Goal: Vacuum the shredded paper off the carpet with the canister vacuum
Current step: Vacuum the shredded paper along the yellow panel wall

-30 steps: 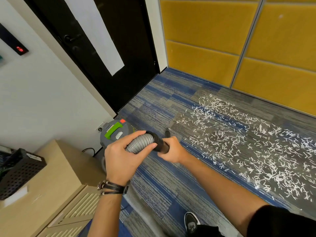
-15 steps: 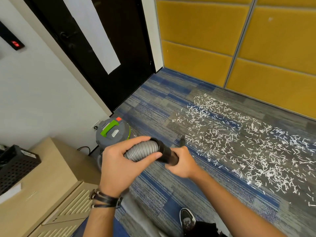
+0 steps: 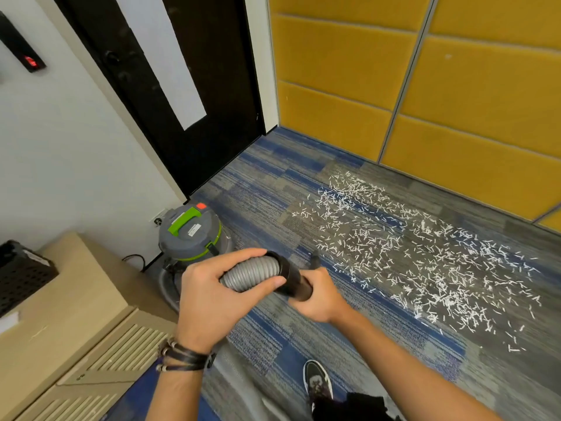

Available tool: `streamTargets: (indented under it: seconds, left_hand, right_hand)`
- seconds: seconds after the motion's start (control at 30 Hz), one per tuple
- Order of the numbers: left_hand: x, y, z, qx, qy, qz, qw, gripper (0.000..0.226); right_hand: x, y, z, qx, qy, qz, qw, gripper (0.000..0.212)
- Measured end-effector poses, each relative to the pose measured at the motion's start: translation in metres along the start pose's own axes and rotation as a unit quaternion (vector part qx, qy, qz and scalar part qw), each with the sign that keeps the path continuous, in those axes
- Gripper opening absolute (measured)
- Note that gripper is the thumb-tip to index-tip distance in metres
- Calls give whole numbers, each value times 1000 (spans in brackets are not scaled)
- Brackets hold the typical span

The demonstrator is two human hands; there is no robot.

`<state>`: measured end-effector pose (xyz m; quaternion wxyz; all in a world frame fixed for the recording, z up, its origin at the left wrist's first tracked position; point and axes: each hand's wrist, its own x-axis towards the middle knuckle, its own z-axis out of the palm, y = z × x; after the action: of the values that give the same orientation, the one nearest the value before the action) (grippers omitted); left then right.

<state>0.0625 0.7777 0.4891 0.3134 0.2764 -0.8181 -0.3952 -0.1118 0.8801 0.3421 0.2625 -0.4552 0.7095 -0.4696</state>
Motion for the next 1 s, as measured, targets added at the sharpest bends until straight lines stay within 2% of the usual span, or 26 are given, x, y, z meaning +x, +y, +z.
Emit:
streamTargets:
  seconds: [0.17,0.3,0.5,0.67,0.83,1.0]
  left_hand:
    - [-16,3,-5,27,34,14,999,46]
    - [-12,-5,-1,64,24,3,998,43]
    - [-9,-17,8,37,-1,-35,999,44]
    - [-9,-10,7,13,-20,-19,1000,47]
    - [-8,0,-4,18,17,0,1000,46]
    - [-16,6,-13,30,15,19,999,46]
  right_hand:
    - [-5,-7,6,-9,24,0,1000,40]
    - [5,-12,5,-4,10,4,1000,44]
    - [3,-6,-1,-3,-11,20,1000,40]
    - [-15,-6,-4,8,-6,38,999,28]
    - [-6,-13,6,3,8,25,1000,48]
    - [-11,-14,17,16,3,20,1000,46]
